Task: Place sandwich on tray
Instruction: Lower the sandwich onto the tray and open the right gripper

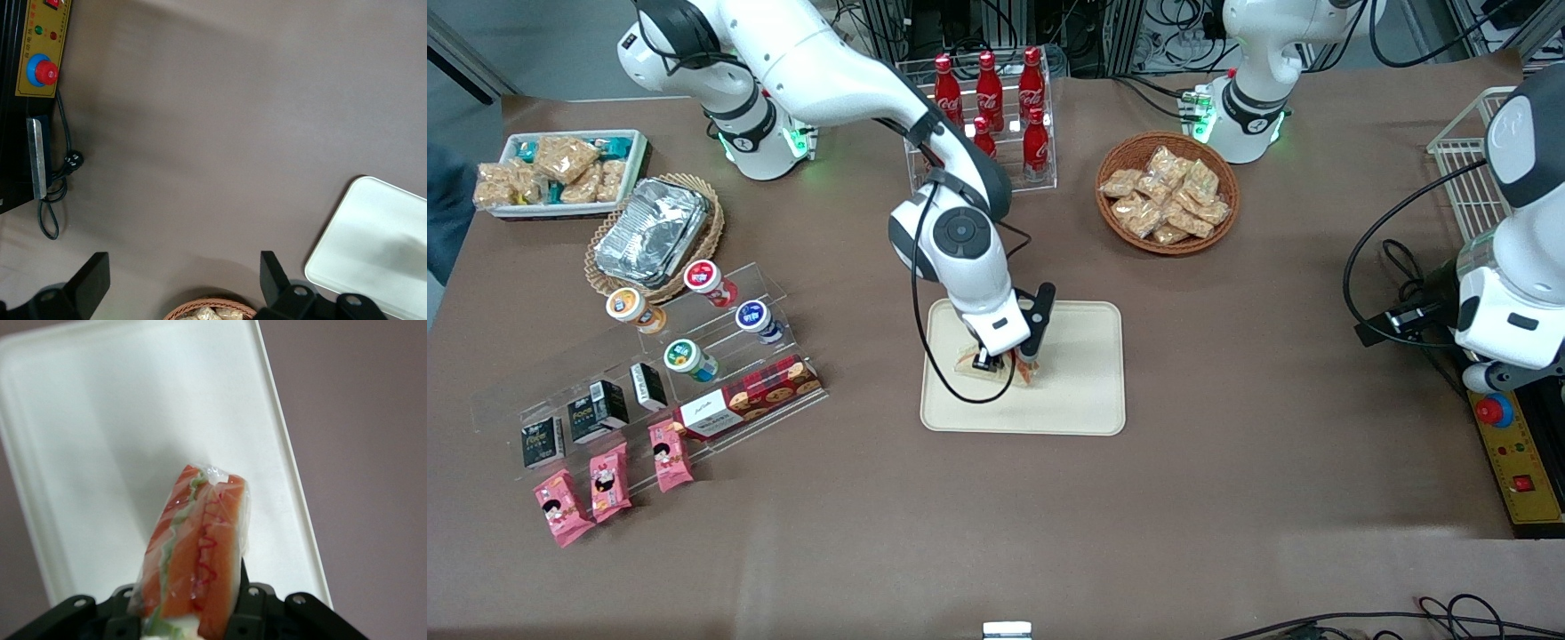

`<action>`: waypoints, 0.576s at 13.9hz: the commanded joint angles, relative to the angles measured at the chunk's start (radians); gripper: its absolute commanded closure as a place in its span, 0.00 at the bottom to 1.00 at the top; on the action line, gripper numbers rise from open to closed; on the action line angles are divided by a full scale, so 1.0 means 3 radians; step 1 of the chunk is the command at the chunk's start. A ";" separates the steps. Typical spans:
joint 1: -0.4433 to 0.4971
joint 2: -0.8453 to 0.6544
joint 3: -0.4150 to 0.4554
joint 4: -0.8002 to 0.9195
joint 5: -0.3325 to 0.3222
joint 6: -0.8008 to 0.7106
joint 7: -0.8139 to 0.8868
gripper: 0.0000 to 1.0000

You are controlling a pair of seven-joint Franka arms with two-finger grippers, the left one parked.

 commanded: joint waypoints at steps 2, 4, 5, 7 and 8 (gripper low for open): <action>-0.0056 0.0227 -0.0006 0.0158 -0.0201 0.0218 -0.0109 0.55; -0.0056 0.0268 -0.0006 0.0158 -0.0237 0.0315 -0.0114 0.55; -0.0056 0.0283 -0.0006 0.0163 -0.0268 0.0351 -0.0114 0.55; -0.0040 0.0365 -0.0006 0.0244 -0.0309 0.0397 -0.0114 0.55; -0.0025 0.0385 -0.0006 0.0270 -0.0309 0.0402 -0.0114 0.55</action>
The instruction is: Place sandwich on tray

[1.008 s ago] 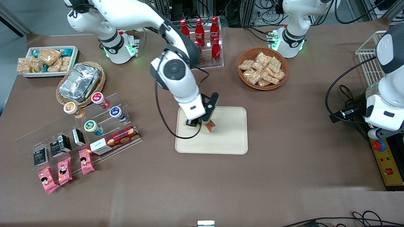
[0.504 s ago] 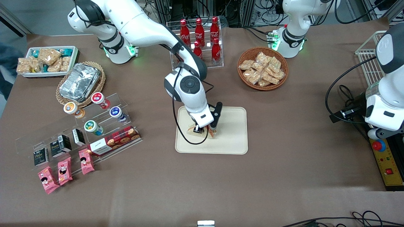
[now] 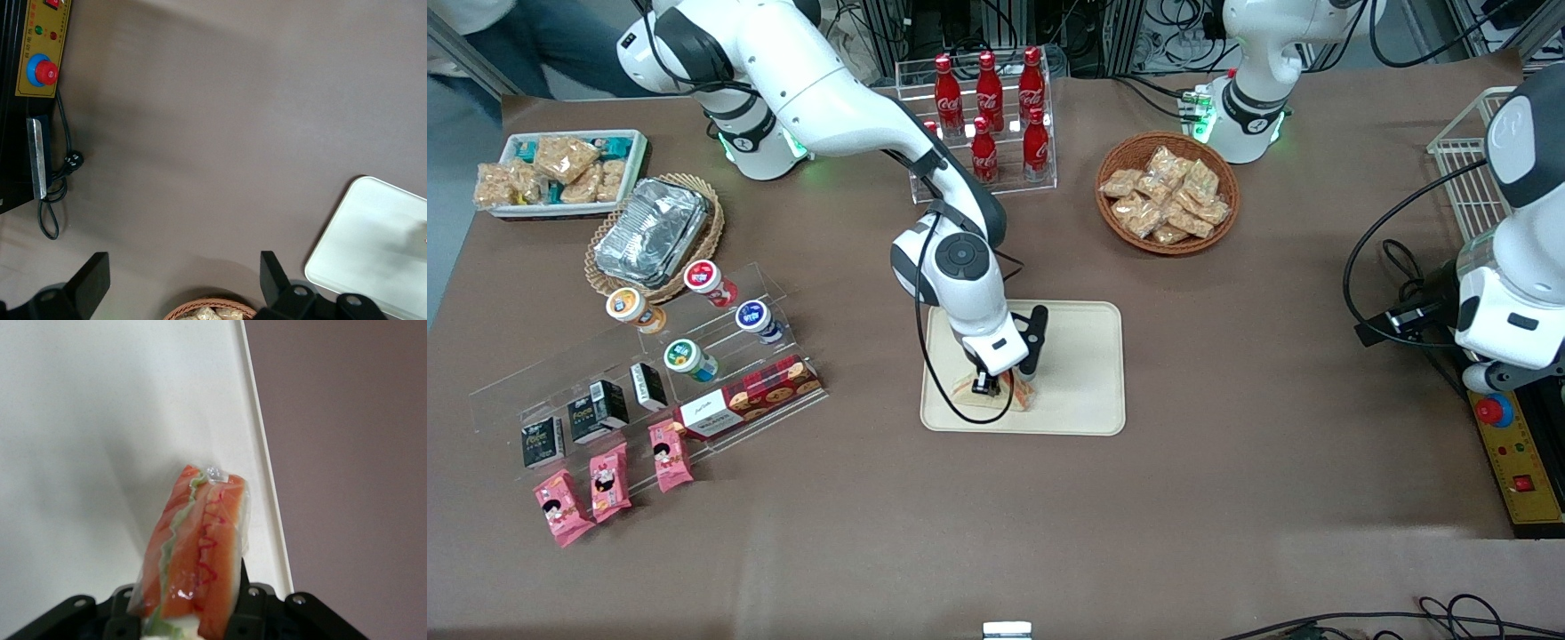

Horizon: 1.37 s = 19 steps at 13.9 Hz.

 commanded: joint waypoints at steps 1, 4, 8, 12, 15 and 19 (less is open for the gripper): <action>0.0021 0.0145 0.0001 0.0198 -0.0077 0.0049 -0.0019 0.55; 0.0042 0.0140 0.0006 0.0198 -0.0067 0.0049 0.0012 0.26; -0.0009 0.0078 0.0021 0.0198 -0.0026 0.0028 0.0012 0.03; -0.0167 -0.0233 0.0011 0.0162 0.0306 -0.0160 0.0012 0.03; -0.0305 -0.0555 0.0011 0.0030 0.0306 -0.0492 0.0256 0.03; -0.0683 -0.0979 0.0026 -0.0007 0.0342 -0.1141 0.0308 0.03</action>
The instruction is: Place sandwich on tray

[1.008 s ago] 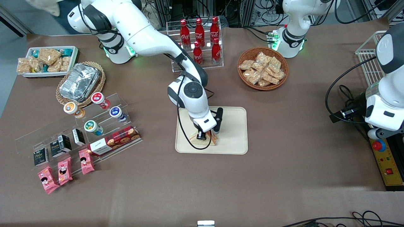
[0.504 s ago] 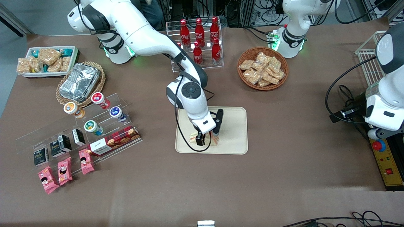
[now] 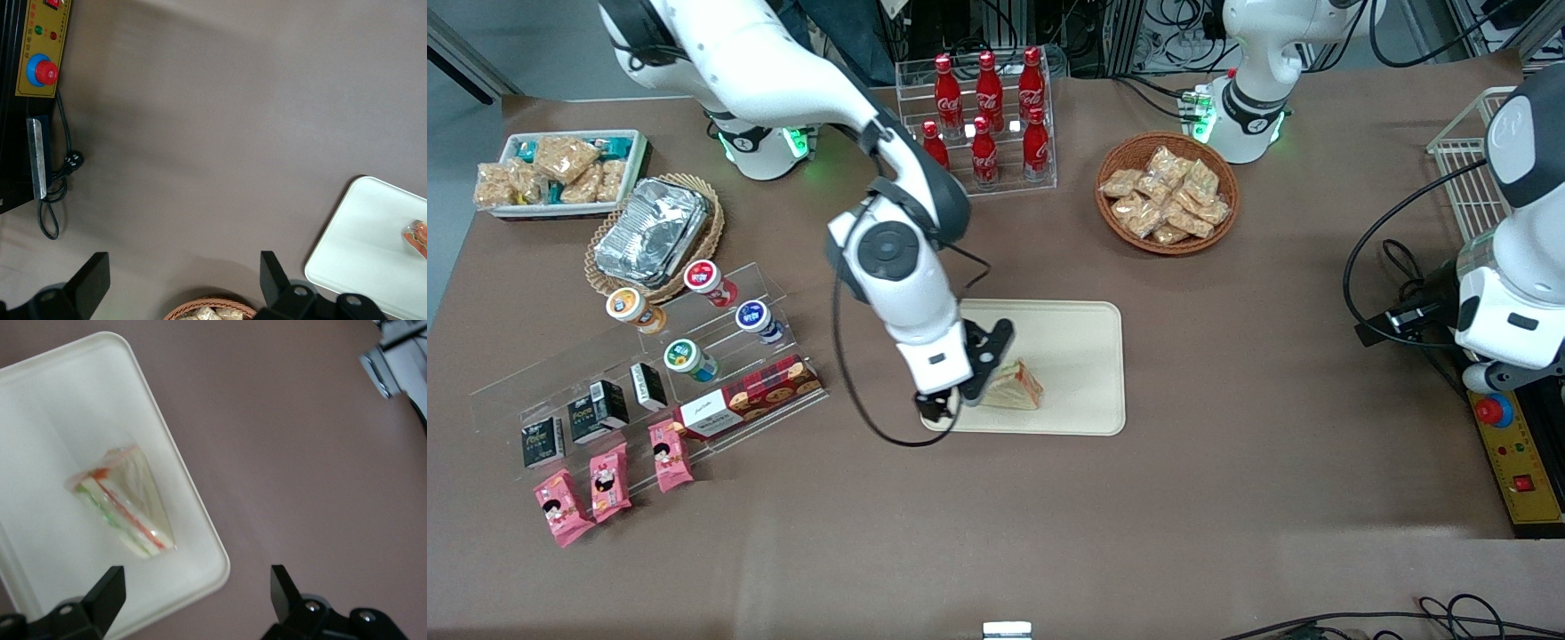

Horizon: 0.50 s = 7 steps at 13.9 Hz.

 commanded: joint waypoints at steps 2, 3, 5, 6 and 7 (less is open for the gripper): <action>-0.0353 -0.0472 0.0032 -0.0148 0.0163 -0.0644 0.0277 0.03; -0.0450 -0.0559 0.0032 -0.0158 0.0163 -0.0782 0.0451 0.03; -0.0660 -0.0707 0.0032 -0.0153 0.0163 -0.1099 0.0646 0.02; -0.0727 -0.0784 0.0027 -0.0153 0.0163 -0.1212 0.0652 0.02; -0.0828 -0.0850 0.0027 -0.0148 0.0163 -0.1299 0.0647 0.02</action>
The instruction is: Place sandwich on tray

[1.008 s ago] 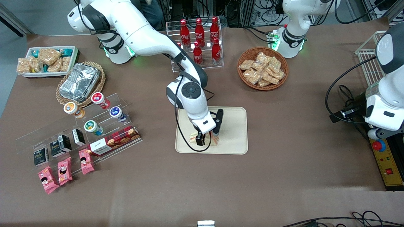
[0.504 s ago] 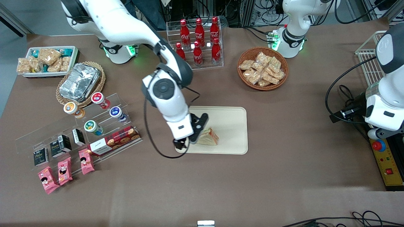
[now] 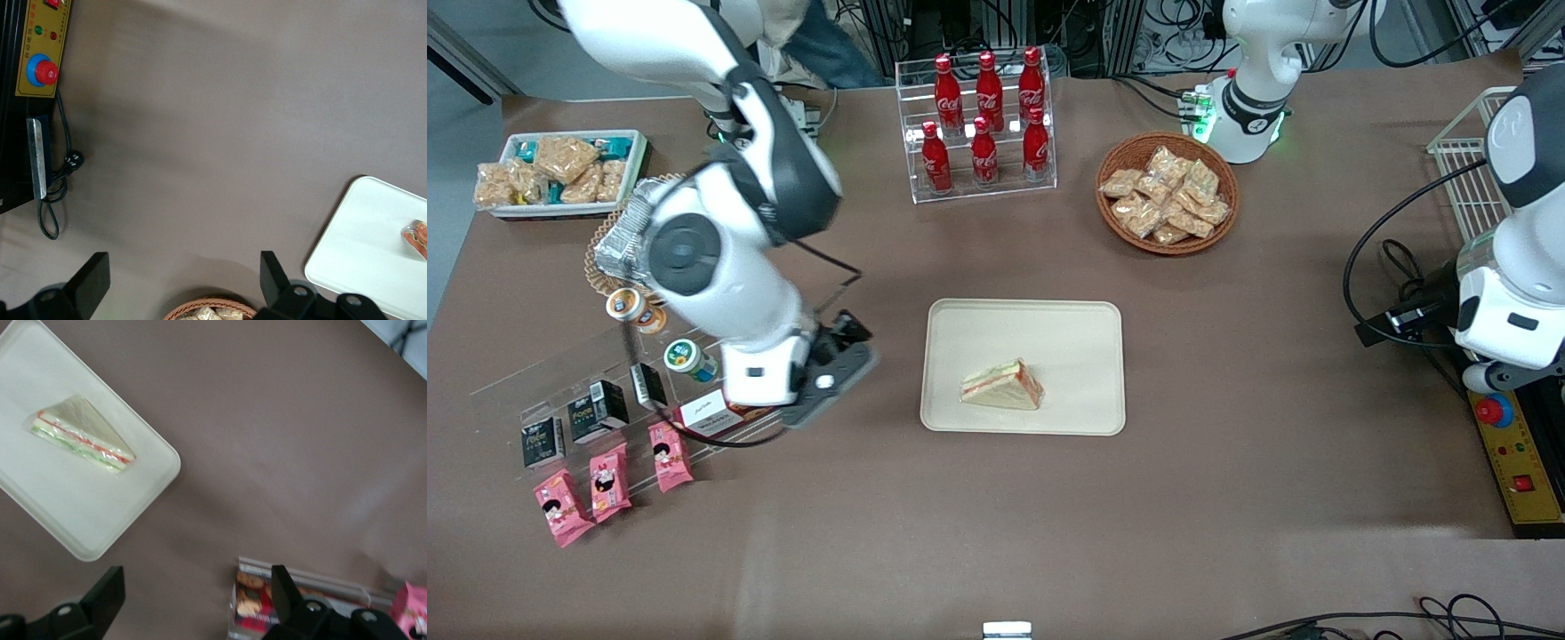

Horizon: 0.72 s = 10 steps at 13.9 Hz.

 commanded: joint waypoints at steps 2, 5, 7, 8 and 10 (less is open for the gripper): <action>-0.0353 -0.0356 0.0027 -0.0117 0.0055 -0.0362 0.0098 0.02; -0.0827 -0.0607 0.0027 -0.0117 0.0019 -0.0725 0.0088 0.02; -0.1185 -0.0714 0.0032 -0.0117 0.0014 -0.0843 0.0037 0.02; -0.1334 -0.0755 0.0032 -0.0112 0.0024 -0.0874 0.0042 0.02; -0.1554 -0.0781 0.0027 -0.0087 0.0014 -0.0884 0.0062 0.02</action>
